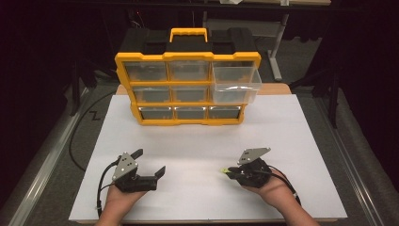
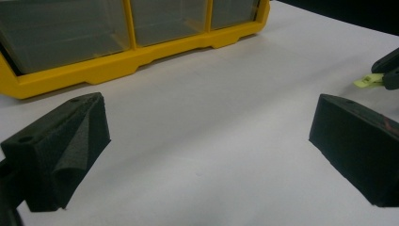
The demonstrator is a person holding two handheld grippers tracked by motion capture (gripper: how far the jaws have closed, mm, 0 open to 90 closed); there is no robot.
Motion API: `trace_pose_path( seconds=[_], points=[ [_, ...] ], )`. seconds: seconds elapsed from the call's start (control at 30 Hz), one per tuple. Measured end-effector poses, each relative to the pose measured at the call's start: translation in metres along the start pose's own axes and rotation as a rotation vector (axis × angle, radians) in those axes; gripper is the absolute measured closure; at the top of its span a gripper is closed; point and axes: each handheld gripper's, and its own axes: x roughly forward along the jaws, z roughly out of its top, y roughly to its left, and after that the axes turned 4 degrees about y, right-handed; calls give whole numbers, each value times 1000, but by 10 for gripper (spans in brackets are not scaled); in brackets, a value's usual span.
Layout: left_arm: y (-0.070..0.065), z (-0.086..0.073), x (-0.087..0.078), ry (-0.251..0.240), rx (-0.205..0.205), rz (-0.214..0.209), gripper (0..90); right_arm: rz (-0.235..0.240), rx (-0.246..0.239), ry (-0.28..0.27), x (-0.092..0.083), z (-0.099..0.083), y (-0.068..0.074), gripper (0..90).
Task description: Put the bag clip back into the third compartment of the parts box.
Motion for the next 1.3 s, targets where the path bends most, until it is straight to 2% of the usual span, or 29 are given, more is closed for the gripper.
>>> trace_pose_path(
  seconds=[0.1, 0.37, 0.53, 0.7, 0.8, 1.0, 1.3],
  points=[
    [-1, 0, -2, -12, 11, -1, 3, -3, -3, 38, -4, 0, -2, 791],
    [-2, 0, 0, 3, 27, 10, 3, -1, -10, 136, -13, 0, -8, 792],
    [-2, -1, 1, 16, 36, 8, 3, 21, 0, 169, -17, -1, -12, 792],
    [-2, 0, 1, 7, 33, 7, 3, 42, 8, 204, -21, -2, -18, 792],
    [-2, 0, 1, 2, 30, 6, 3, 43, -11, 231, -24, -1, -19, 792],
    [-3, 1, 2, -7, 25, -2, 3, 49, -17, 265, -32, 4, -24, 792],
    [-3, 0, 2, 2, 31, 2, 3, 94, -49, 314, -43, 18, -29, 792]
  ],
)
